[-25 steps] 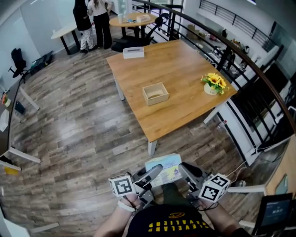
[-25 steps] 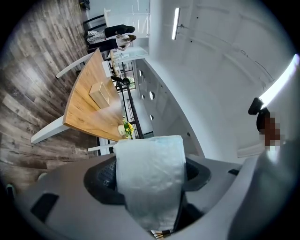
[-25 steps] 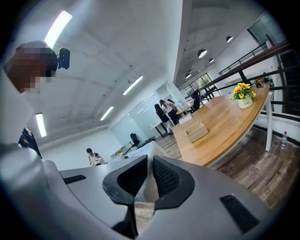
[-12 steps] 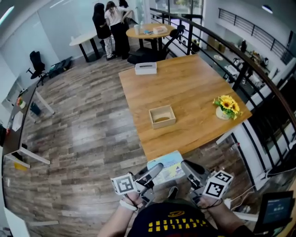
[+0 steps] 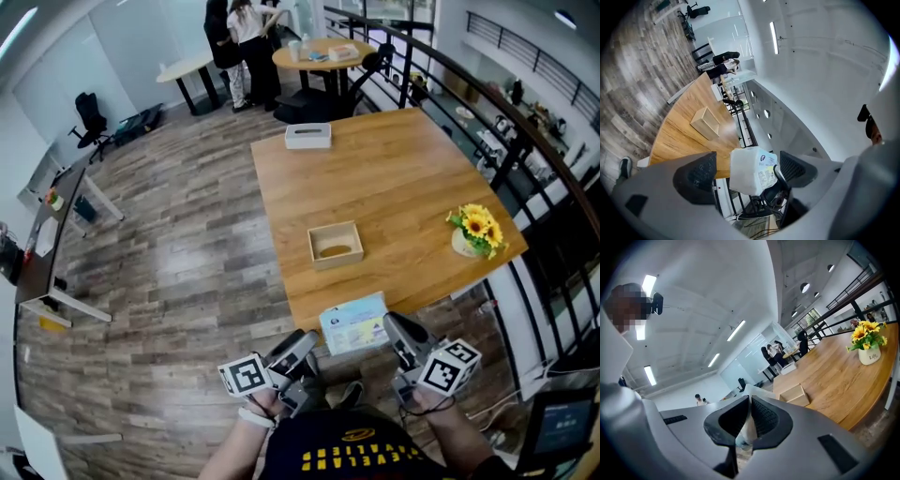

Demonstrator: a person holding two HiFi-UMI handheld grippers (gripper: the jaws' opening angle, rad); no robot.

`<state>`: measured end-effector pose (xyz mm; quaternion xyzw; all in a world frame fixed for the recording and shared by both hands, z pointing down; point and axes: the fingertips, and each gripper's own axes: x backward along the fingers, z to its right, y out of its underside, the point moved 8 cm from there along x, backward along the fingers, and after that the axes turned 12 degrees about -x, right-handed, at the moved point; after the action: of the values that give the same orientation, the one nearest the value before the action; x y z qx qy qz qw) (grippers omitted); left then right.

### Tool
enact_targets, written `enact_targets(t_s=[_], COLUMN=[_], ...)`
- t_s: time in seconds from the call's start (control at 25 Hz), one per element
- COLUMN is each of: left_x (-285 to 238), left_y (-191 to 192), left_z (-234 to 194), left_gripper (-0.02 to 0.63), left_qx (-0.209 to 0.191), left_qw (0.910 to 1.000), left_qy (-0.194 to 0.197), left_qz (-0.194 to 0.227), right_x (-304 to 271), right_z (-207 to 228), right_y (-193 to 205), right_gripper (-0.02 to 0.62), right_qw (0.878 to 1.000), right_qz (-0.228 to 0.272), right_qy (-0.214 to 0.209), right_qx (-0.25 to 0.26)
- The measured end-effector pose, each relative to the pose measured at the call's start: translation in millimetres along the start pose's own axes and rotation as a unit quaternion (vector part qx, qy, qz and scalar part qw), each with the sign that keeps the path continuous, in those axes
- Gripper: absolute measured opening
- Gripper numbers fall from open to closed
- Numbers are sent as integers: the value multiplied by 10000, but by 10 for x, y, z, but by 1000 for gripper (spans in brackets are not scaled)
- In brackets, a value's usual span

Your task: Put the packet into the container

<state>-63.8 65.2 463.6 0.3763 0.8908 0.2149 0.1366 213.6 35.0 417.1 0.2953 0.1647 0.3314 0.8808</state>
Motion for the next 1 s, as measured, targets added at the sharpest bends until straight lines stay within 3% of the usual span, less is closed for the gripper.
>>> enact_targets(t_s=[0.16,0.28,0.4,0.52,0.84,1.0], left_x=[-209,-484,-729,-922,-1325,-1493], left_y=[-122,-265,-442,-645,-1235,-1454], left_z=[6,49,-48,-204,-632,-853], left_gripper=[410,404,303,267,61,48], left_qx=[-497,-1179,-1618,-1598,-1755,-1756], left_qw=[9983,9911,9836,9823,9758,9728], left_qy=[53,106,-13,-86,-304,-384], left_qz=[-295,-615,-798,-975,-1267,-1462], right_x=[-155,-319,-538,-797,-1412,-1666], right_z=[173,260,315,379,625,745], right_y=[-166,-255,-350,-450,-624,-656], right_gripper=[28,26,26,26,28,28], right_qw=[9998,9997,9996,9993,9973,9954], right_qz=[104,114,110,90,72,-35], right_qy=[144,204,235,312,657,914], right_qx=[-45,-93,-143,-181,-320,-268])
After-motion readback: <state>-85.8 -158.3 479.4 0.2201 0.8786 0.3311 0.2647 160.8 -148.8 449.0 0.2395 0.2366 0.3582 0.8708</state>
